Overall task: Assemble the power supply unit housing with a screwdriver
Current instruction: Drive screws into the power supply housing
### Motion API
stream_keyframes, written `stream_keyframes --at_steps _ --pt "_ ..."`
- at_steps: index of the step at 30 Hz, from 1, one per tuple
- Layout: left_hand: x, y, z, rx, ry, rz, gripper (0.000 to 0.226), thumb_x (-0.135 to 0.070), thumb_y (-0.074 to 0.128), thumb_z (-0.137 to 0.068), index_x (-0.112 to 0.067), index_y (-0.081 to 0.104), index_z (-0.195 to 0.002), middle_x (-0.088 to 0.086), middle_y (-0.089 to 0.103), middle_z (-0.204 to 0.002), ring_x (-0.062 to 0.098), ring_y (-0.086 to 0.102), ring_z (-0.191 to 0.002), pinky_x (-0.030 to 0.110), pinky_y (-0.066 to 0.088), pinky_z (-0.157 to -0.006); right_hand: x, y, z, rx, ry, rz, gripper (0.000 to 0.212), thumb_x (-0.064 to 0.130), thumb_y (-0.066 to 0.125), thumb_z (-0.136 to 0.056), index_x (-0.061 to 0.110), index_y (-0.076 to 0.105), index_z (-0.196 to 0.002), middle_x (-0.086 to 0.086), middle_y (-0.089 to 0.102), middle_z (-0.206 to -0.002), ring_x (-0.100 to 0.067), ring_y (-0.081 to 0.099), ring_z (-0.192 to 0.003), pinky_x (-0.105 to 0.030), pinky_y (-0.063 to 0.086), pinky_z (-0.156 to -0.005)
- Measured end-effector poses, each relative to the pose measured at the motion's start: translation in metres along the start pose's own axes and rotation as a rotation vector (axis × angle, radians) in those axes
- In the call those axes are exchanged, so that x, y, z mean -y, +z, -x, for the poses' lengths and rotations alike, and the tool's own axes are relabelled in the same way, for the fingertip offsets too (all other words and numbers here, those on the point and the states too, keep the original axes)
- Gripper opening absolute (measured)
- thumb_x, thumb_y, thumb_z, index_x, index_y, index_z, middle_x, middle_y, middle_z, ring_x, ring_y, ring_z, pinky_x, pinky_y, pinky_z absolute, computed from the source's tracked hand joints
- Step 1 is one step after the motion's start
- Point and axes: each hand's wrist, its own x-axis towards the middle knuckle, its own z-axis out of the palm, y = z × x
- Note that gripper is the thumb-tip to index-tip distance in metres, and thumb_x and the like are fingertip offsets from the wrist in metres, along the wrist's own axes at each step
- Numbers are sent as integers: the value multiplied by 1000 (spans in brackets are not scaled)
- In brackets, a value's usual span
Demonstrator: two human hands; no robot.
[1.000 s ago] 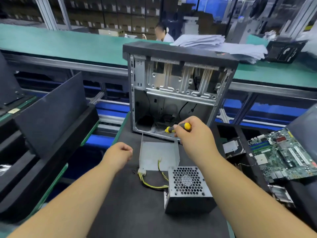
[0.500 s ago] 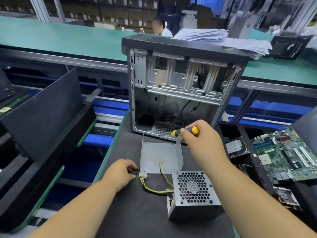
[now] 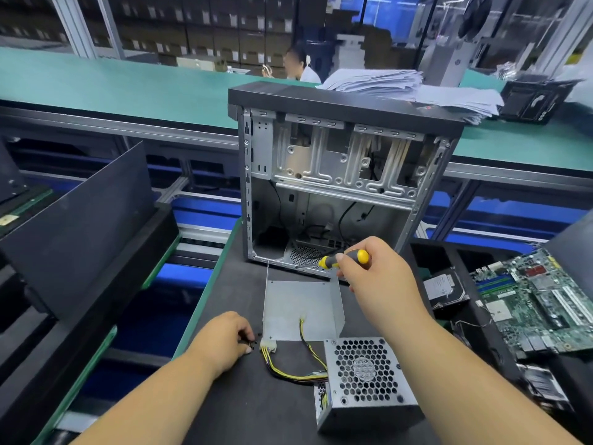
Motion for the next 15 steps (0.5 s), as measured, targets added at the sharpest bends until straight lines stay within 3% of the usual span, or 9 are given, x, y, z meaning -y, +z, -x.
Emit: stream_keyframes --at_steps 6,9,12,15 --pt "1 3 1 -35 9 50 16 -24 75 -81 -34 63 -79 -12 56 -93 5 58 -85 19 46 -78 0 2 0 5 -9 15 12 35 61 -92 27 56 -84 27 70 -83 -12 68 -84 -47 58 -76" --pt "3 3 3 -61 -11 144 14 -21 74 -82 -32 66 -80 -11 57 -89 2 57 -80 14 42 -70 1 0 1 -2 -10 -1 12 35 60 -92 27 56 -84 25 71 -85 -11 67 -83 -48 58 -75" --pt "3 -3 5 -166 -103 391 18 -16 71 -84 -32 65 -79 -5 64 -84 6 58 -74 12 42 -64 2 -4 3 -27 -16 -6 12 37 61 -91 27 57 -84 21 70 -83 -14 65 -78 -48 58 -74" --pt "-5 -20 7 -216 -155 701 17 -8 65 -89 -25 66 -86 -1 71 -83 13 61 -73 23 50 -73 6 -7 5 -25 -29 -56 11 34 60 -92 26 58 -86 22 71 -83 -15 65 -81 -47 57 -75"
